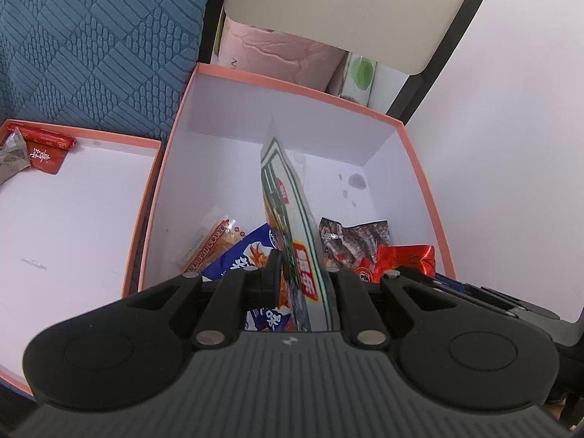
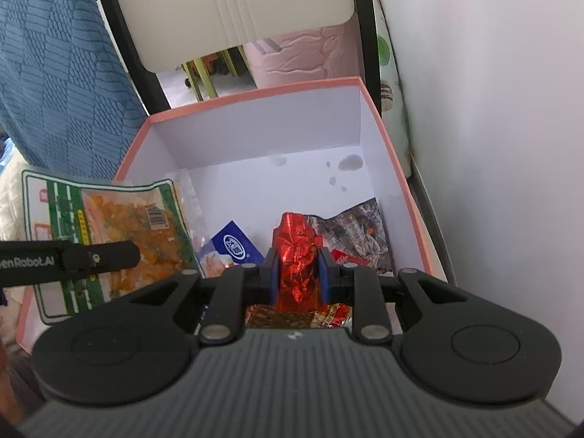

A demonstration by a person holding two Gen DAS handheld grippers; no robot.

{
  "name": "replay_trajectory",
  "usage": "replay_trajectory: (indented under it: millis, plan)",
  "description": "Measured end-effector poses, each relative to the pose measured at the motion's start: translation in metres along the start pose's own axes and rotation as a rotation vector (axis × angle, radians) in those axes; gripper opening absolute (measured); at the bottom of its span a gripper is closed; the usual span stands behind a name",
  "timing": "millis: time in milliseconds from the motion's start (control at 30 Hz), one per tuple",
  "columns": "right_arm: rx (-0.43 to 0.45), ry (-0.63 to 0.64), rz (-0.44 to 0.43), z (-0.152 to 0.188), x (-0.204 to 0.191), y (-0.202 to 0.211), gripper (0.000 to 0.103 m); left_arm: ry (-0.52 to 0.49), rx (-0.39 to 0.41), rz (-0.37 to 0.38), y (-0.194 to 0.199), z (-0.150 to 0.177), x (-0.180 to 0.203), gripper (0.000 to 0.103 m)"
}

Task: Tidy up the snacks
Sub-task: 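Lower both held snacks into the pink box and open both grippers, then raise both open grippers and move back over the tray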

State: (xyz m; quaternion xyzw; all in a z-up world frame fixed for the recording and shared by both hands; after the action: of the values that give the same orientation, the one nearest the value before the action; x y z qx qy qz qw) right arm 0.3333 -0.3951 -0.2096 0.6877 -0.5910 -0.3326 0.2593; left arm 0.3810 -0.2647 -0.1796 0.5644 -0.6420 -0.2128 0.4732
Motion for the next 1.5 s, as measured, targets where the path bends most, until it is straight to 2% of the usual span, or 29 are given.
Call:
replay_trajectory:
  millis: [200, 233, 333, 400, 467, 500, 567, 933, 1500]
  plan:
    - [0.001, 0.003, -0.01, 0.002, -0.002, 0.001, 0.026, 0.012, 0.001, 0.004, 0.006, 0.002, -0.001, 0.013]
    - [0.001, -0.001, -0.011, 0.002, -0.003, 0.002, 0.026, 0.014, 0.0, 0.004, 0.008, 0.002, -0.001, 0.017]
    - [-0.001, -0.023, -0.015, 0.0, -0.002, 0.006, 0.028, 0.02, -0.015, -0.002, 0.012, 0.002, -0.002, 0.053]
    - [-0.005, -0.025, -0.005, -0.002, -0.003, 0.007, 0.041, 0.007, 0.01, 0.002, 0.018, 0.0, -0.002, 0.056]
    - [0.002, -0.026, 0.0, -0.003, -0.004, 0.012, 0.05, -0.004, 0.019, 0.001, 0.025, 0.0, -0.001, 0.059]
    - [0.008, -0.026, 0.002, -0.004, -0.005, 0.015, 0.054, -0.003, 0.026, 0.005, 0.03, -0.001, -0.001, 0.059]
    - [0.021, -0.027, 0.013, -0.006, -0.006, 0.022, 0.056, -0.001, 0.044, 0.016, 0.041, -0.002, -0.001, 0.059]
    - [0.125, -0.023, -0.006, -0.013, -0.032, 0.079, 0.056, 0.006, 0.171, 0.044, 0.12, -0.002, -0.019, 0.059]
    - [0.243, 0.075, -0.063, 0.006, -0.122, 0.151, 0.056, 0.056, 0.31, 0.051, 0.237, 0.027, -0.09, 0.059]
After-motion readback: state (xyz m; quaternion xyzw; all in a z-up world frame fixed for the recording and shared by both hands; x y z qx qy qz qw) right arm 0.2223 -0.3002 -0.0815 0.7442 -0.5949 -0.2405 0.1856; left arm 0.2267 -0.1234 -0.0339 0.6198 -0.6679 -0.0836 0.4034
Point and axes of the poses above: each gripper's, at about its wrist camera, not at the fingertips, and y roughly against the way its jaws point, x to its right, z to its underside, the point moved 7 cm from there along -y, roughly the way its jaws point, and after that the axes turned 4 degrees about y, right-handed, at the moved point
